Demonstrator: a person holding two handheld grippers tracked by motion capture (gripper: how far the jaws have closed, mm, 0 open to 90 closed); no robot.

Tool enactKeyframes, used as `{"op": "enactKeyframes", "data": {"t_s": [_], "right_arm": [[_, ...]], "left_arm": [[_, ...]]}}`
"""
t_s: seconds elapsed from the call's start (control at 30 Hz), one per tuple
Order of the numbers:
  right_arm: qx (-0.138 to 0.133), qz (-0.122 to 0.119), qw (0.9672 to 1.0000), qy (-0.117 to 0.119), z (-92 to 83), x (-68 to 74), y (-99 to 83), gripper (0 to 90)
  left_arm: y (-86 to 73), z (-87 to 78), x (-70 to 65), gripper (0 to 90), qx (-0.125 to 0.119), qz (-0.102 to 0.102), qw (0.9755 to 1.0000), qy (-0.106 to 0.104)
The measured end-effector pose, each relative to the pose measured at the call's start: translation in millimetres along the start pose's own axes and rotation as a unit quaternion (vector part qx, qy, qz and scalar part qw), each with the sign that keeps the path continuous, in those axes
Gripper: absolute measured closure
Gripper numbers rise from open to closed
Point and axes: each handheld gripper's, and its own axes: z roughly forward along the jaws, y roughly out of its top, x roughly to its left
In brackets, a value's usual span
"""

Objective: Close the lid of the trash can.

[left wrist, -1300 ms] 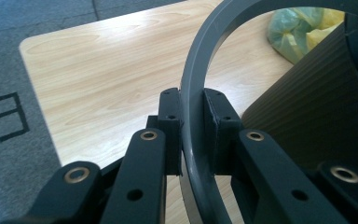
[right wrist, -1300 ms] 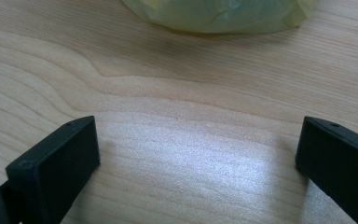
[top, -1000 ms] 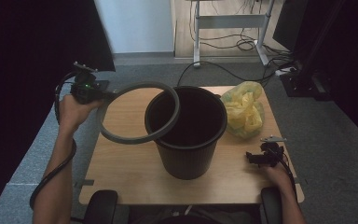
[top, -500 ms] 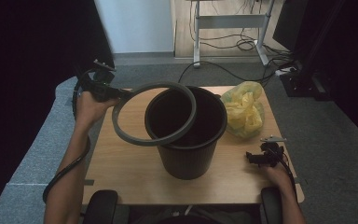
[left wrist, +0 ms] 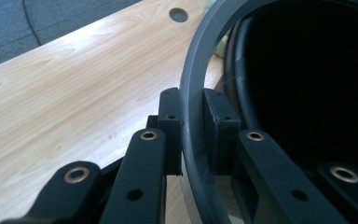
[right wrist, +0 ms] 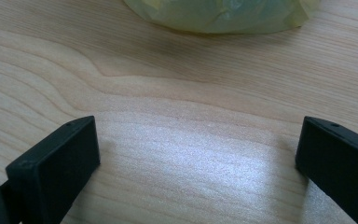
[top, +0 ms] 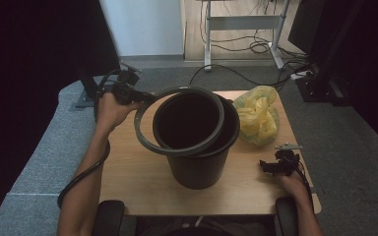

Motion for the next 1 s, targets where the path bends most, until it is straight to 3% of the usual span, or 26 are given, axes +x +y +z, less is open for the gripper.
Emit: {"op": "enactKeyframes", "data": {"t_s": [0.47,0.73,1.0], "right_arm": [[0.000,-0.001,1.0000,0.002,0.0,0.2,0.0,0.0],[-0.001,-0.002,1.0000,0.002,0.1,0.4,-0.1,0.0],[0.000,-0.002,1.0000,0.002,0.0,0.3,0.0,0.0]], "left_arm": [[22.5,21.6,-28.2,78.3,0.008,0.034,0.9994,0.005],[19.4,28.2,-33.3,77.2,0.007,0.037,0.9990,0.026],[15.4,28.7,-31.4,75.2,-0.007,0.034,0.9992,0.017]]}}
